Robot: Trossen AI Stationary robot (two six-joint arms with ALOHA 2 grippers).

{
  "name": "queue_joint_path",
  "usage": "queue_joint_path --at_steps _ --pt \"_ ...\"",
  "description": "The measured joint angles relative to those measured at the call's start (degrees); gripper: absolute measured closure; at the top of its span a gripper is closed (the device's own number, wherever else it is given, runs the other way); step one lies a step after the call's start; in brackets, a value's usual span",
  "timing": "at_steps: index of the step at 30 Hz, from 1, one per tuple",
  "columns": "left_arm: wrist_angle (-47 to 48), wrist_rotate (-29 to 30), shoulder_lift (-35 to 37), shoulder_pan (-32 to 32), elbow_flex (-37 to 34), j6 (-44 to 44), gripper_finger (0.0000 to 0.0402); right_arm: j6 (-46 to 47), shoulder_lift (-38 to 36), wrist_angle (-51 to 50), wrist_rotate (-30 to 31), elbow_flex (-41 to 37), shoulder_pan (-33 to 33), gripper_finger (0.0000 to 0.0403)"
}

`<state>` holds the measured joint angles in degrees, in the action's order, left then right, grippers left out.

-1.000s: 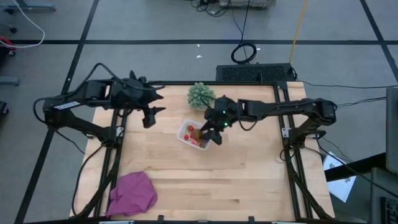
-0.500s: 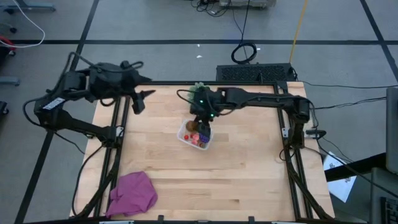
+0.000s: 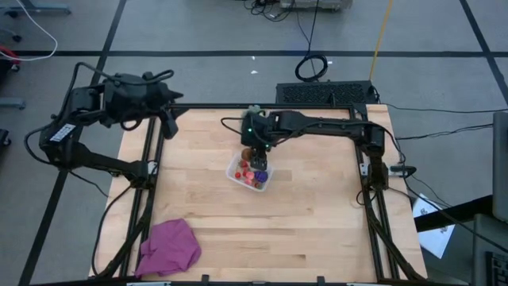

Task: Pick and placing Produce into tupperware
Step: Put the kiwi into the transparent bin, then return to Home Position

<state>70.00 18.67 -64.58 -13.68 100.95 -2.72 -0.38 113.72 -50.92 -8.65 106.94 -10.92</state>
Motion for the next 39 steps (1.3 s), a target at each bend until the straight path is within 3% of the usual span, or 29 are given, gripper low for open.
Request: queue_joint_path --at_steps 15,39 --pt "0.2 0.0 -0.3 -0.6 0.0 0.2 0.0188 1.2 -0.1 10.6 -0.5 -9.5 1.2 0.0195" --pt "1.1 -0.3 -0.3 -0.6 -0.1 0.6 0.0188 0.1 4.2 12.9 -0.6 -9.8 3.2 0.0195"
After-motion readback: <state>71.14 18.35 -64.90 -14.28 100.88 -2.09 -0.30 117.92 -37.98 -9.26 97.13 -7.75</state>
